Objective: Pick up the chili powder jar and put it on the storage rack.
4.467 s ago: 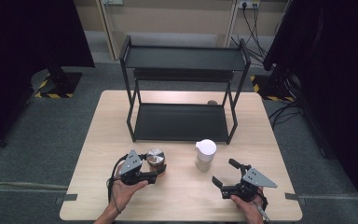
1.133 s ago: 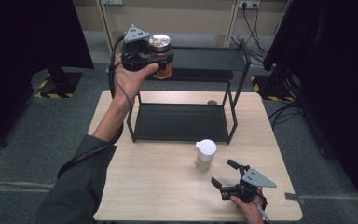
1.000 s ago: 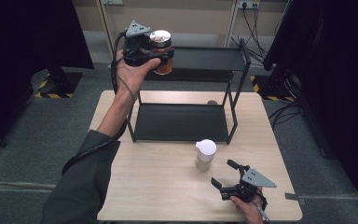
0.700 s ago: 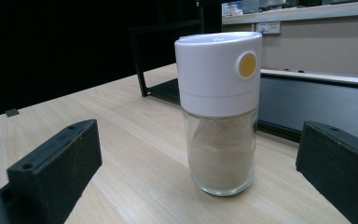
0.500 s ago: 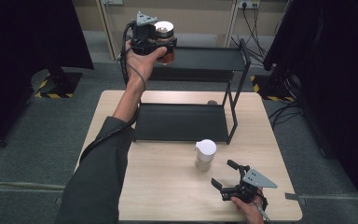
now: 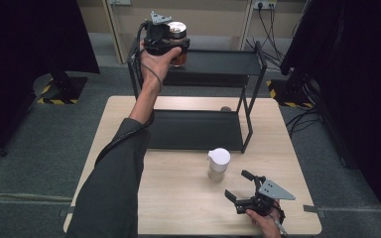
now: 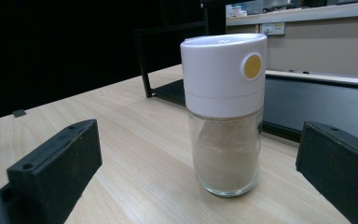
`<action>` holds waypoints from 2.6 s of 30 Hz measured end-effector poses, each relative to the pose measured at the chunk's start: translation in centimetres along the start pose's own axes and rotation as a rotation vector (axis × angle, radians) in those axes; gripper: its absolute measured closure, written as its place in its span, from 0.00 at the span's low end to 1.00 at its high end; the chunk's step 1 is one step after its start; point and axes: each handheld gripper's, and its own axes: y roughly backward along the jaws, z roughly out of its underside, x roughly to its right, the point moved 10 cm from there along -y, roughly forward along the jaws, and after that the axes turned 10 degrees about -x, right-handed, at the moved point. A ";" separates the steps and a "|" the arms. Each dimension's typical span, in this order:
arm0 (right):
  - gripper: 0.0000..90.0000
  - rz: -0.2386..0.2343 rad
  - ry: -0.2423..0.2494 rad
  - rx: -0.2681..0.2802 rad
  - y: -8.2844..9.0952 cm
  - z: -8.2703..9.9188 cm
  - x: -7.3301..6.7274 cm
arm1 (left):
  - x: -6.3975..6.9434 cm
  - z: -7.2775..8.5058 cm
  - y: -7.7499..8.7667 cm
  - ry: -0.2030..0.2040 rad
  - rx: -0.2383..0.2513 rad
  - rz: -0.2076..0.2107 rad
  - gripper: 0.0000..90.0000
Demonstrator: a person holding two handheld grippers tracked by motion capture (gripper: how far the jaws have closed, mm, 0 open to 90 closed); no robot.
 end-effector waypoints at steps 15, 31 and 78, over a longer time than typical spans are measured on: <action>0.00 -0.004 -0.001 -0.005 -0.1 0.0 0.0 | -0.5 1.0 -1.2 0.003 -0.018 -0.014 0.34; 0.00 -0.006 0.002 -0.008 -0.1 0.0 -0.1 | -0.4 1.1 -0.5 0.009 -0.012 -0.033 0.08; 0.00 -0.009 0.008 -0.014 -0.3 0.1 -0.3 | 2.8 6.2 5.3 -0.076 0.080 0.141 0.02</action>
